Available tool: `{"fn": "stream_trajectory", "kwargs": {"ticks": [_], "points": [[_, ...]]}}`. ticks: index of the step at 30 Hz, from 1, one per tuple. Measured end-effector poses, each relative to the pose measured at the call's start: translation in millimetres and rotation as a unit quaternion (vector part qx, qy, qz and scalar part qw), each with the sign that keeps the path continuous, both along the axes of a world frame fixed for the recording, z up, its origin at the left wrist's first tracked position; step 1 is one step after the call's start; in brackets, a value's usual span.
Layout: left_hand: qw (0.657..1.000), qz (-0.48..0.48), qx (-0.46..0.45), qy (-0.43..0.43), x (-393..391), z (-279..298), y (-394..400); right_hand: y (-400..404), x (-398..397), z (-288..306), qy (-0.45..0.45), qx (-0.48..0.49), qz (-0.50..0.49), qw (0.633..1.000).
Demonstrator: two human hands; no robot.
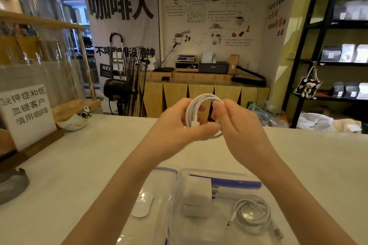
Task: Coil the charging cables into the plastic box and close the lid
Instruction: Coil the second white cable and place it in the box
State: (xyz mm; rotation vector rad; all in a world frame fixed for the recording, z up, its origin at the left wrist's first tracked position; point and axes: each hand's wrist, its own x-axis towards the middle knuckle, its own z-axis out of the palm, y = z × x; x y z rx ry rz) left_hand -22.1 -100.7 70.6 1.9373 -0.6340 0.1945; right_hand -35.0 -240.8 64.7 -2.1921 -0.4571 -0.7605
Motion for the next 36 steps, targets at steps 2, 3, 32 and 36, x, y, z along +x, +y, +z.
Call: {"fn": "stream_trajectory", "kwargs": {"ticks": [2, 3, 32, 36], "points": [[0.992, 0.062, 0.057, -0.09, -4, -4, -6, -2, 1, 1, -0.001, 0.007, -0.009, 1.0], [0.987, 0.086, 0.068, -0.119, -5, -5, -8, -3, 1, 1, -0.007, 0.01, -0.011, 1.0], [0.969, -0.109, -0.173, 0.14, 9, -3, -1, -7, 6, 1, -0.032, 0.01, 0.042, 0.999], [0.946, -0.124, -0.219, 0.205, 5, 2, -6, -14, 7, 5, -0.016, 0.001, 0.044, 0.999]]}}
